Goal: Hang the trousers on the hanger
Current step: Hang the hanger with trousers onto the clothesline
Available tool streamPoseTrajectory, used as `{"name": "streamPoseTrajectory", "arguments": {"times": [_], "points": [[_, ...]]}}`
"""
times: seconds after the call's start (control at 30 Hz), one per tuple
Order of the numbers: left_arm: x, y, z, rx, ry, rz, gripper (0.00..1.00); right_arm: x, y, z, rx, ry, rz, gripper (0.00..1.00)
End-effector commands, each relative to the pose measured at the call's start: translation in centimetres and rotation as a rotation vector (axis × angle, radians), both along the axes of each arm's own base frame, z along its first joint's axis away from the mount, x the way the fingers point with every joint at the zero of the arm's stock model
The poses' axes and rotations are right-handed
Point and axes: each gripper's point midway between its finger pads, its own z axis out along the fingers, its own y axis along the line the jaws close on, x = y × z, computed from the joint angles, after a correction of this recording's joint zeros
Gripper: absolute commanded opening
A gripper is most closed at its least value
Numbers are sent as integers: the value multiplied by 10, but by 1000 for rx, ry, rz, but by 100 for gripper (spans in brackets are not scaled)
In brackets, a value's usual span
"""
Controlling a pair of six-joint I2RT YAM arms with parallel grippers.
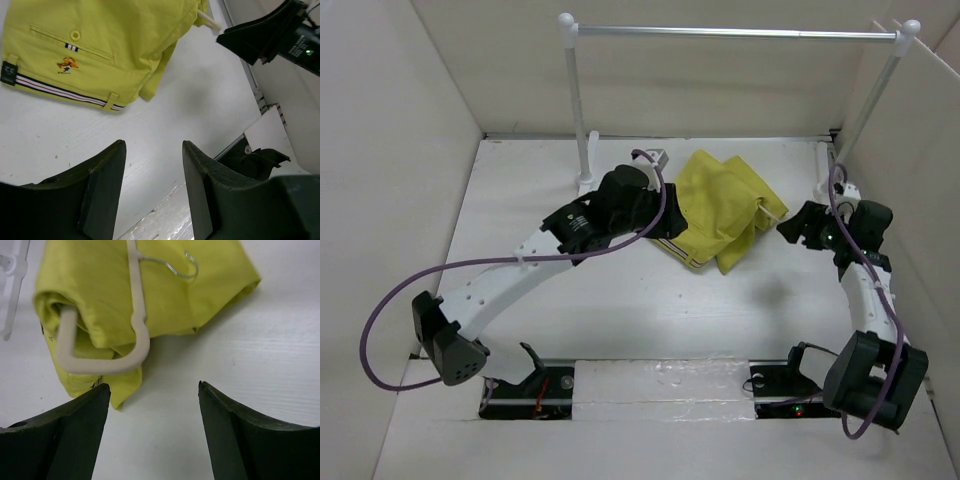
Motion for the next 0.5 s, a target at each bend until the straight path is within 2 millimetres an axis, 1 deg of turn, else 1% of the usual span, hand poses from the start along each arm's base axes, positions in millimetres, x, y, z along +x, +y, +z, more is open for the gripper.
{"name": "streamPoseTrajectory", "arguments": {"times": [0.0,0.03,0.07,0.1,0.13,0.17,0.2,0.23,0.27,0.3,0.33,0.37,0.4,0.47], "points": [[-2,-13,12,-59,-19,-57,44,17,15,4,150,-109,25,77],[-2,-13,5,-50,-10,-59,44,18,19,7,259,-105,-19,77],[-3,-13,2,-45,-4,-58,44,12,25,-2,323,-100,-28,77],[-7,-16,-5,-37,9,-71,44,18,23,11,334,-177,-37,77],[-7,-16,-8,-32,15,-74,44,18,22,16,407,-183,-77,77],[-8,-16,-11,-30,19,-77,44,18,21,16,441,-192,-96,77],[-9,-16,-15,-21,28,-78,44,19,20,20,458,-250,-107,76],[-12,-19,-17,-18,31,-88,43,20,21,21,536,-251,-126,73],[-13,-18,-18,-14,34,-92,43,20,22,25,572,-275,-128,67],[-13,-18,-17,-13,32,-93,43,15,23,33,578,-346,-102,62],[-17,-20,-19,-1,36,-103,43,14,26,37,617,-349,-85,62],[-17,-19,-19,0,33,-101,43,13,25,36,621,-353,-74,63],[-21,-20,-21,6,38,-112,43,9,31,39,619,-358,-29,66],[-24,-20,-24,4,46,-121,43,1,36,34,630,-330,-31,64]]}}
